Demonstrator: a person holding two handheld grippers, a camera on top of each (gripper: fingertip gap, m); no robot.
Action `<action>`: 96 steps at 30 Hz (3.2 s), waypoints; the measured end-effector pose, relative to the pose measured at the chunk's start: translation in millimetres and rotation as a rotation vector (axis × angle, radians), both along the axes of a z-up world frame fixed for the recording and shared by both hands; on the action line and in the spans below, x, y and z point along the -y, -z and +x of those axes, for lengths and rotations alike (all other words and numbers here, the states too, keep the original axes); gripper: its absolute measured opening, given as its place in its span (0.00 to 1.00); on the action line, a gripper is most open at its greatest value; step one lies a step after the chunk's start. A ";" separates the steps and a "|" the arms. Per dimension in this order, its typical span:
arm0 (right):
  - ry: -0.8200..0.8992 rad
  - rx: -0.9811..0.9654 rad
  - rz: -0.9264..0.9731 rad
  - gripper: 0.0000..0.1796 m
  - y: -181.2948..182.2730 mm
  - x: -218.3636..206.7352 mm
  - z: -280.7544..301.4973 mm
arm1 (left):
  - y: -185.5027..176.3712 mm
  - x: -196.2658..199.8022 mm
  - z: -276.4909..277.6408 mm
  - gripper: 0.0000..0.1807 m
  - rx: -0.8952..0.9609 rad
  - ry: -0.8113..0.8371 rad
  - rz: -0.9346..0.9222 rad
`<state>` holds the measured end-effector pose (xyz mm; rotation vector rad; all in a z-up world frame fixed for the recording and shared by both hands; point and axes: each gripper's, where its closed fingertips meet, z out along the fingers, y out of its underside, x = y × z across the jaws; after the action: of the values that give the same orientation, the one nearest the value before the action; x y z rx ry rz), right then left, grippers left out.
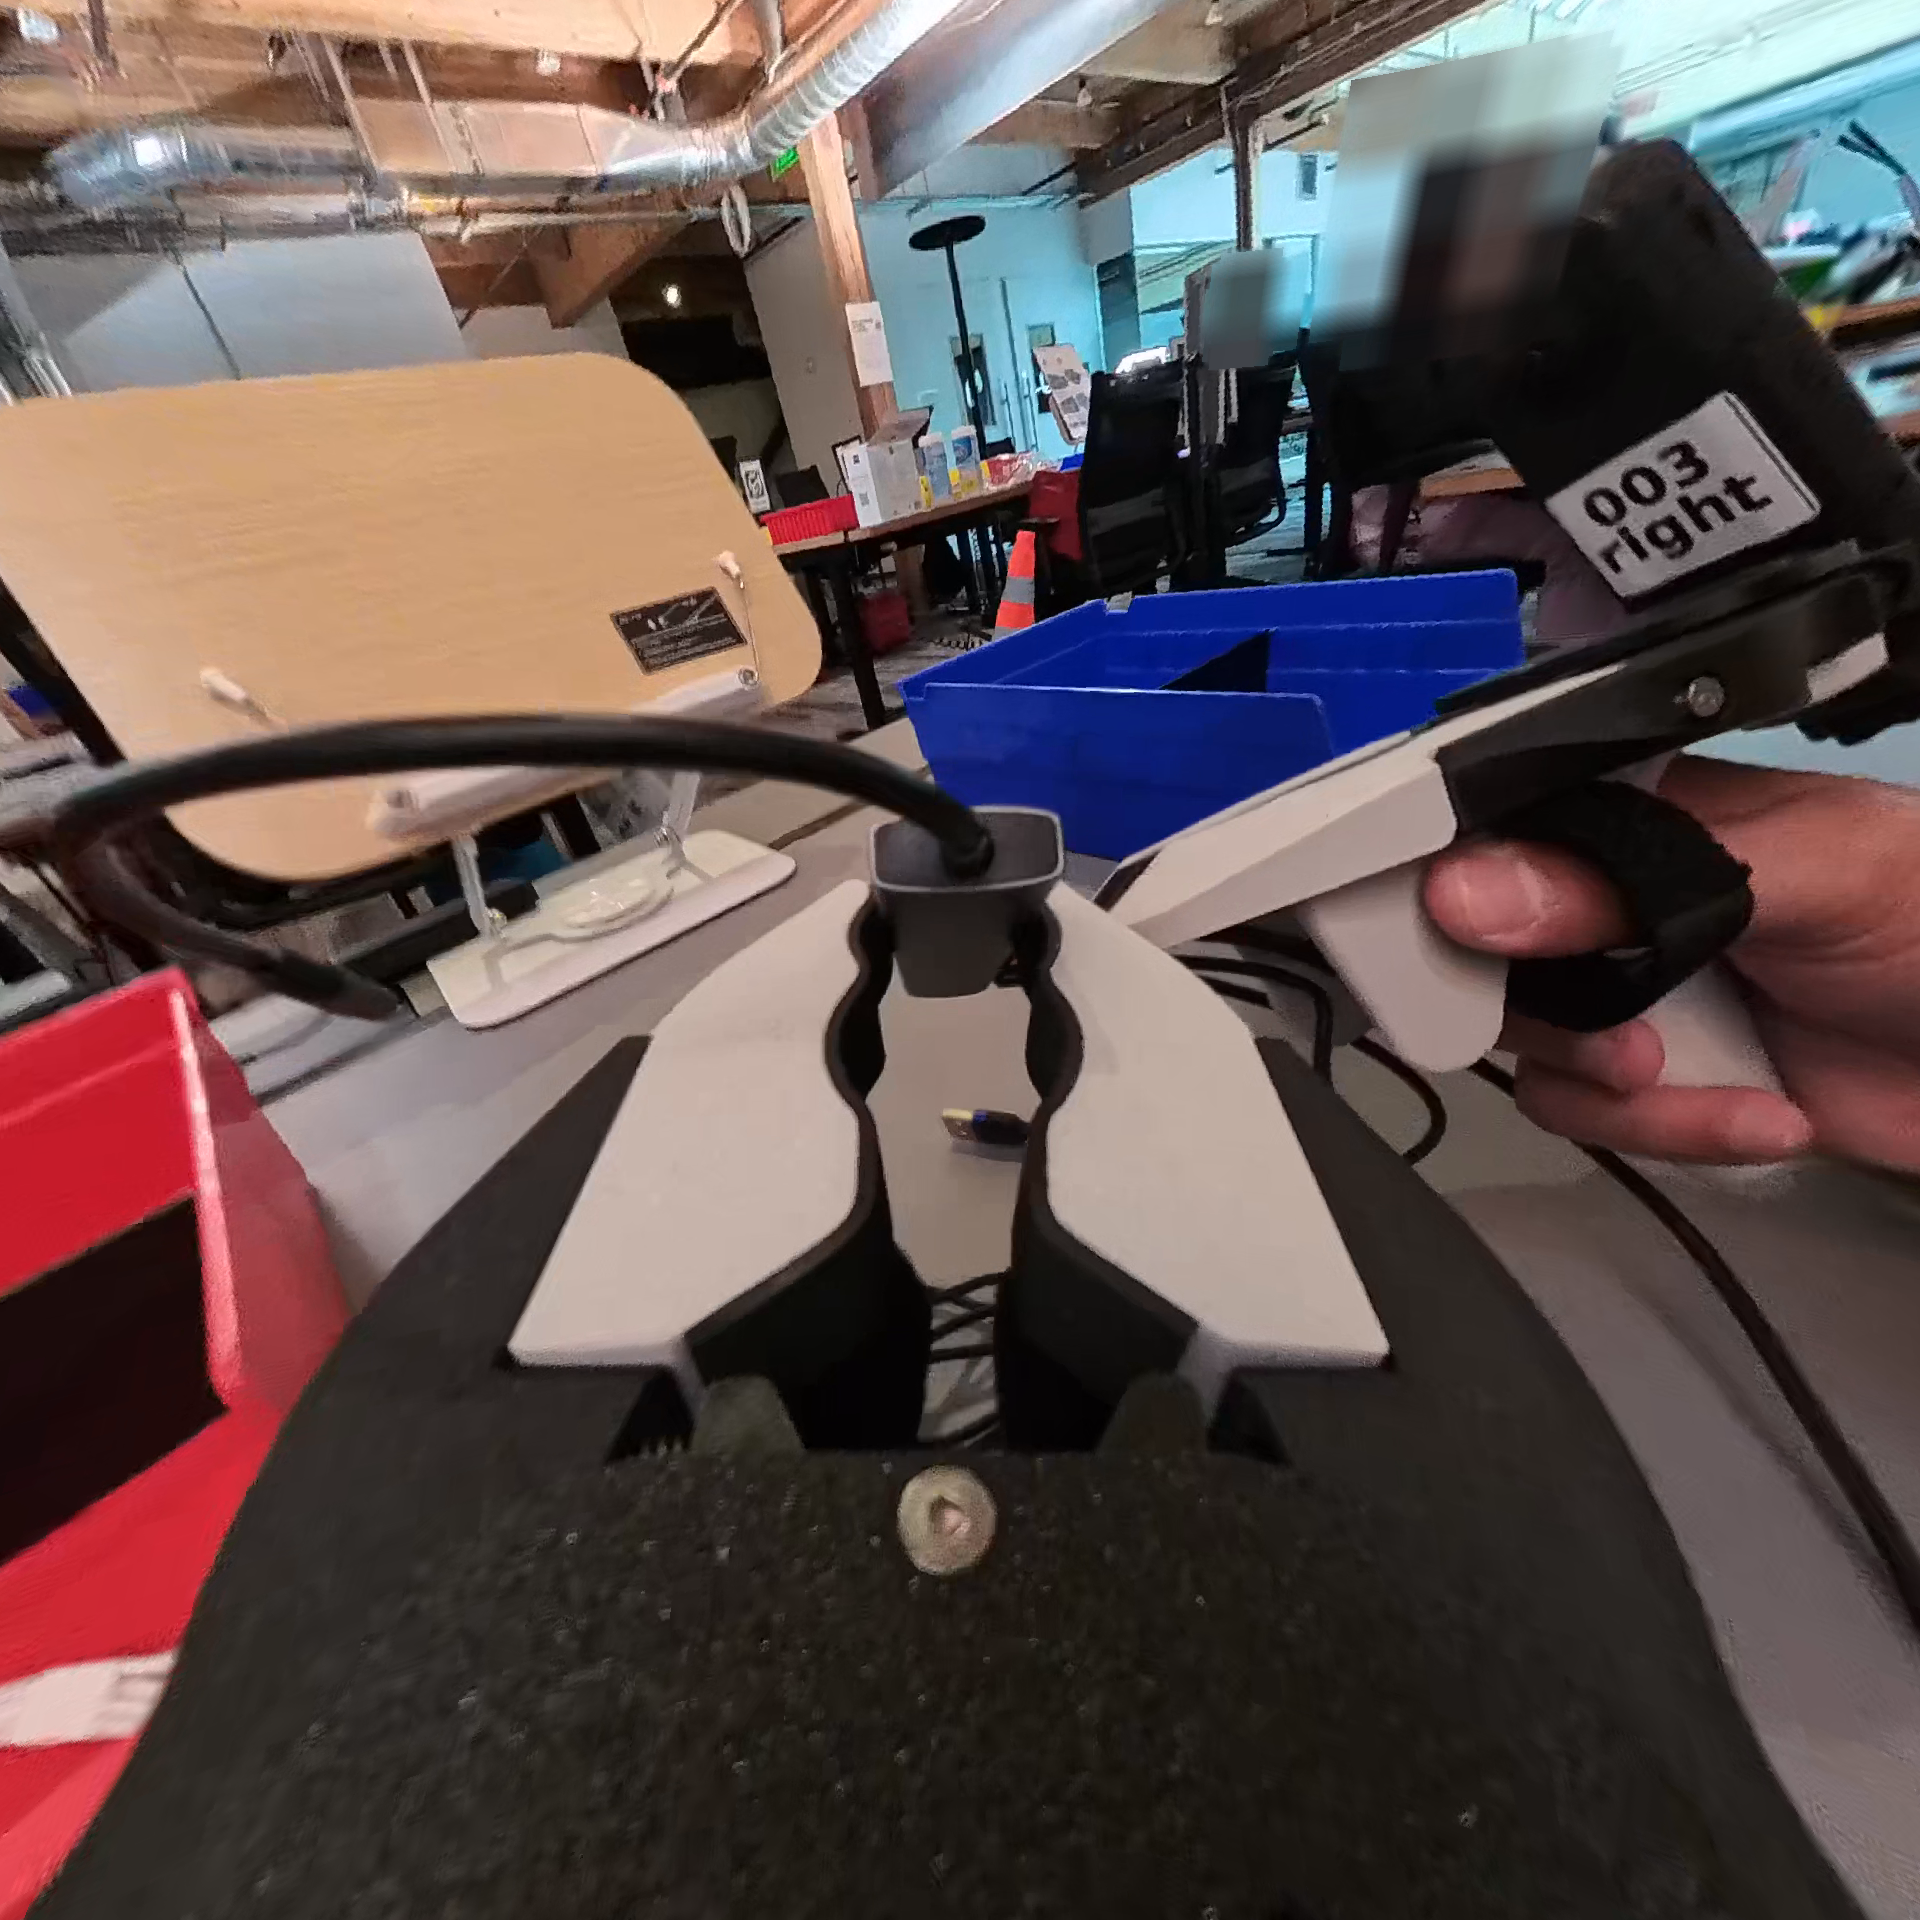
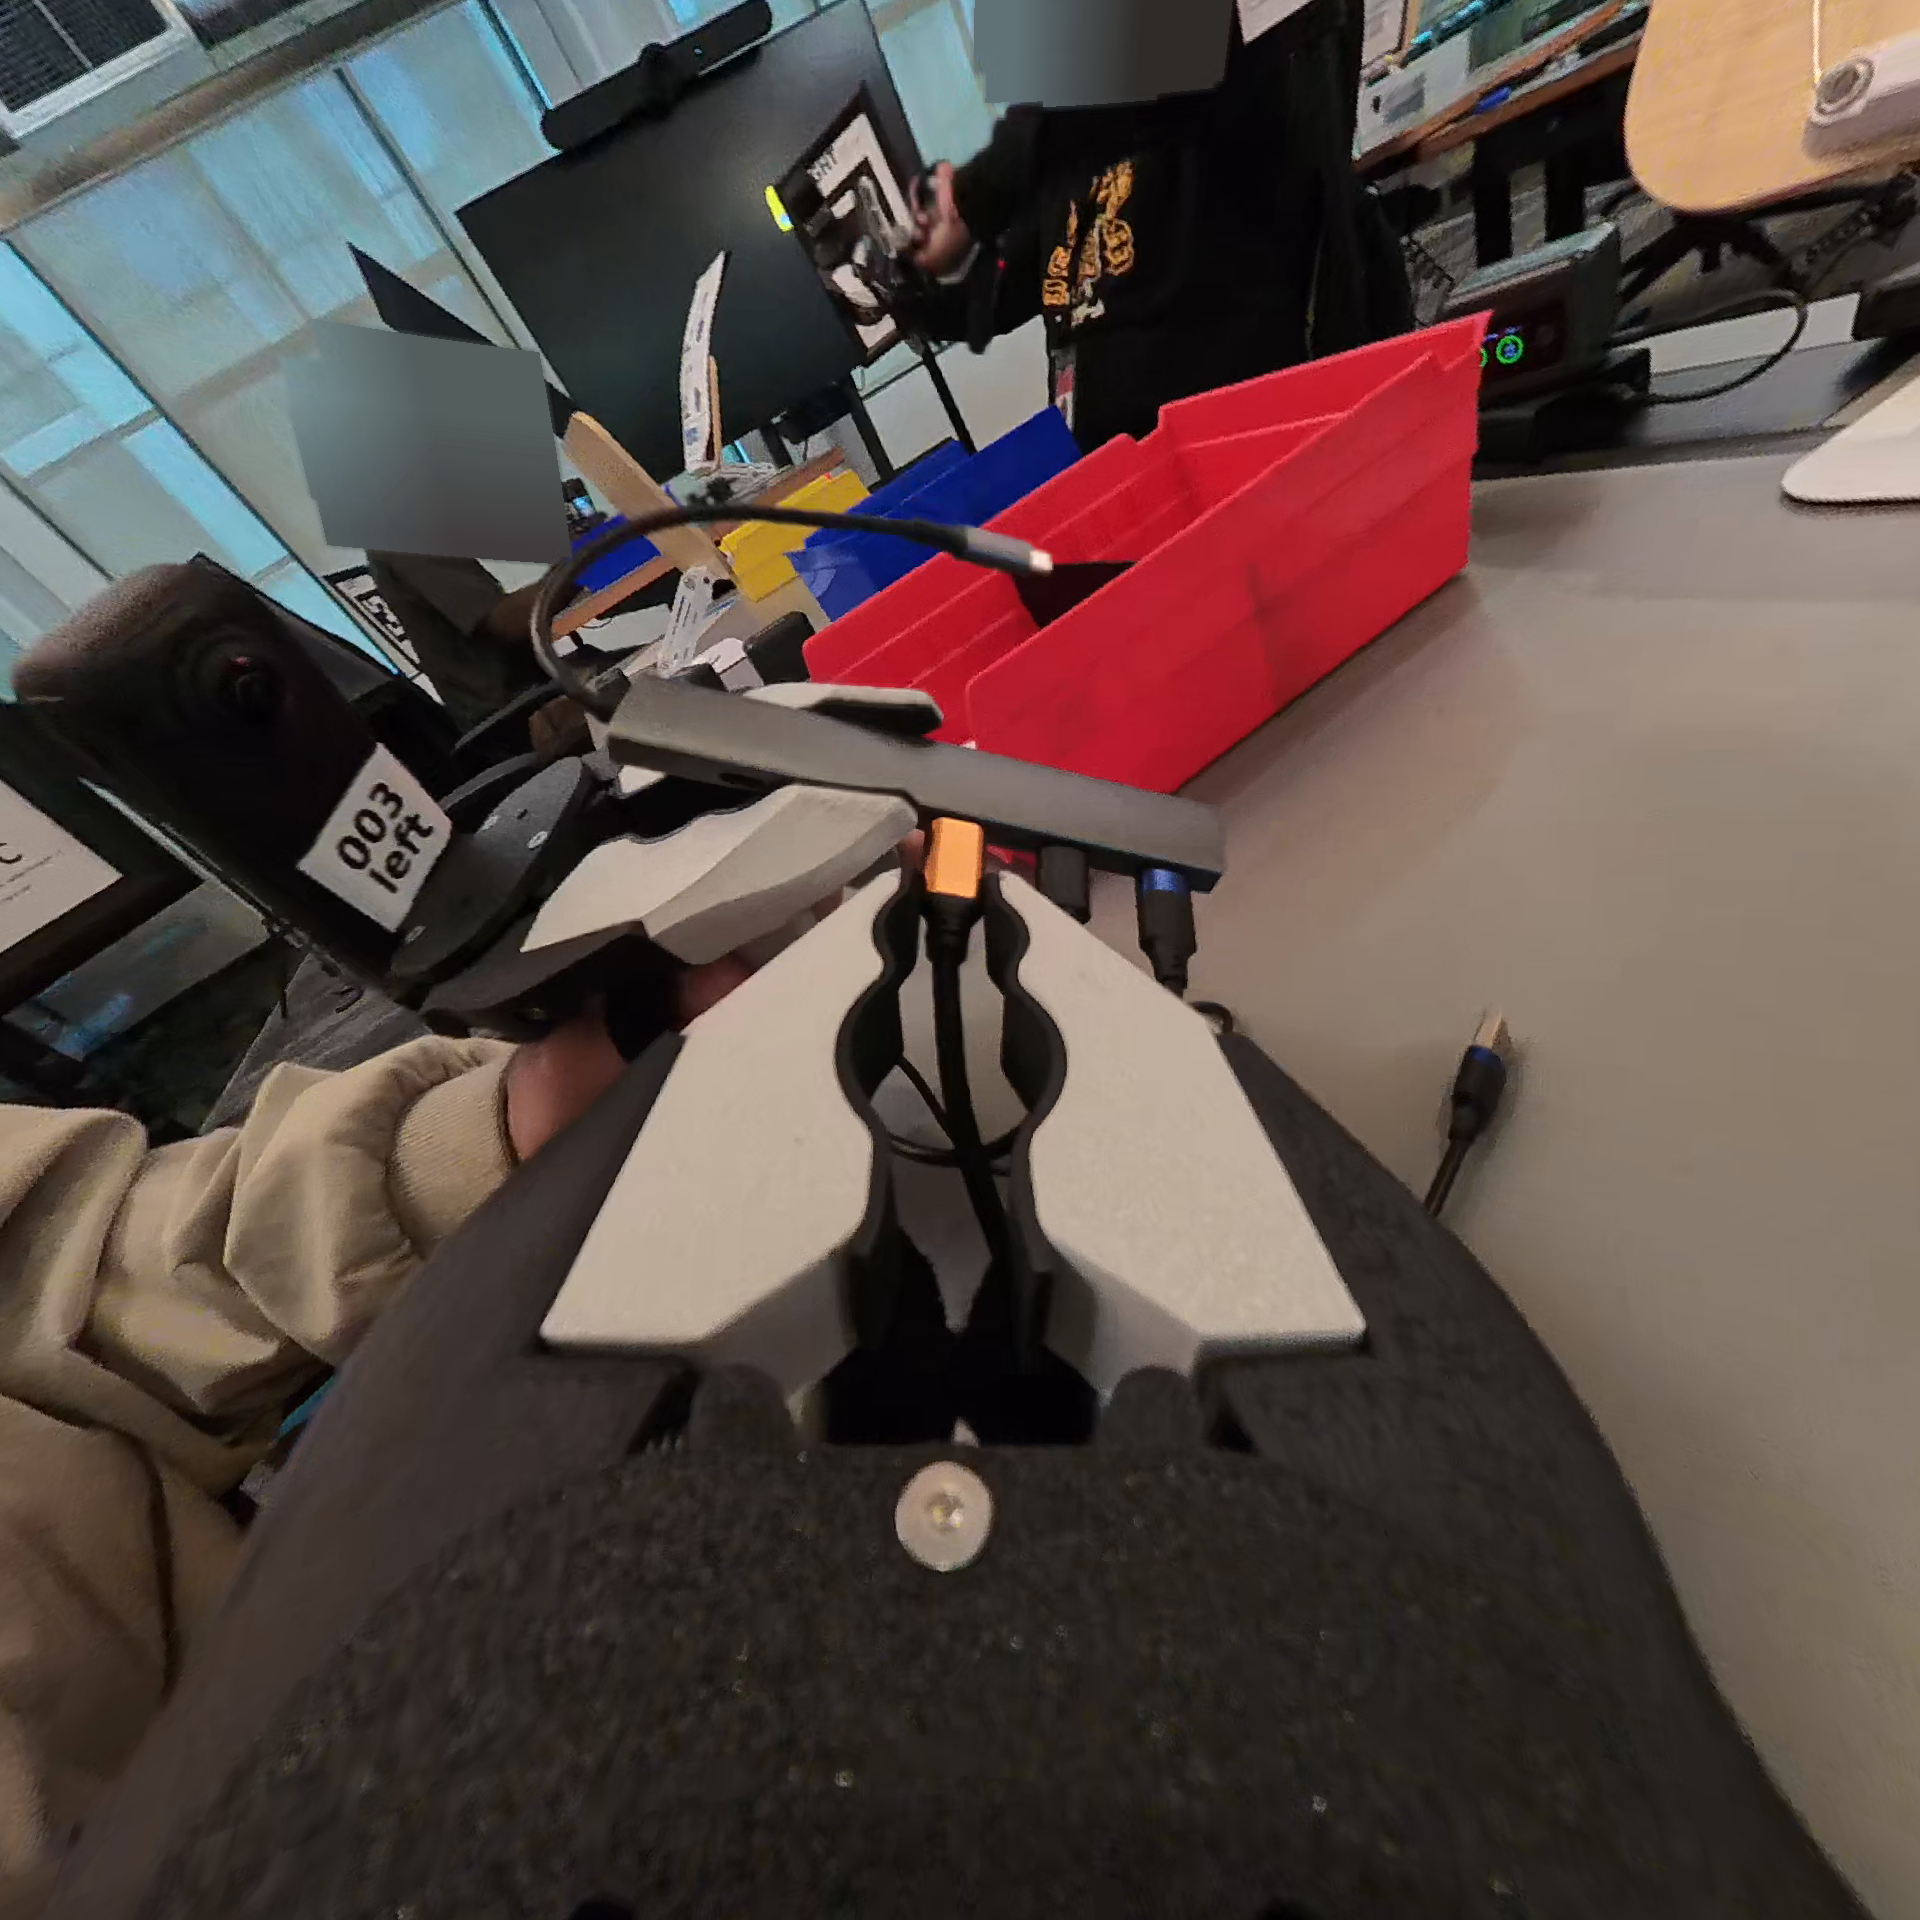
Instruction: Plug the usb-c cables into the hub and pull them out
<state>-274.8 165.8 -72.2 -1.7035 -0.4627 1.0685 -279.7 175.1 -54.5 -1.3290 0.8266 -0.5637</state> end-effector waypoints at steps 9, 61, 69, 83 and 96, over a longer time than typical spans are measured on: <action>-0.266 -0.202 -0.121 0.21 -28.8 -13.4 37.9 | -24.4 11.3 -11.3 0.13 0.148 0.262 0.092; -0.066 -0.210 0.335 0.05 -453.2 -141.1 243.2 | 6.1 -26.1 -55.7 0.08 0.246 0.123 -0.187; 0.152 -0.042 0.306 0.05 -422.4 -191.8 312.8 | 5.5 -22.9 -52.8 0.08 0.241 0.139 -0.183; 0.111 -0.071 0.015 0.05 -219.3 -207.2 330.2 | 10.9 -16.6 -46.4 0.08 0.178 0.149 -0.161; -0.003 0.568 -0.323 0.06 23.5 -203.2 386.3 | 11.6 -15.8 -44.4 0.07 0.168 0.154 -0.154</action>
<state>111.6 369.0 -95.6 -2.3038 -0.6735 0.6690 -324.0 190.9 -66.0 -1.3436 0.7620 -0.8633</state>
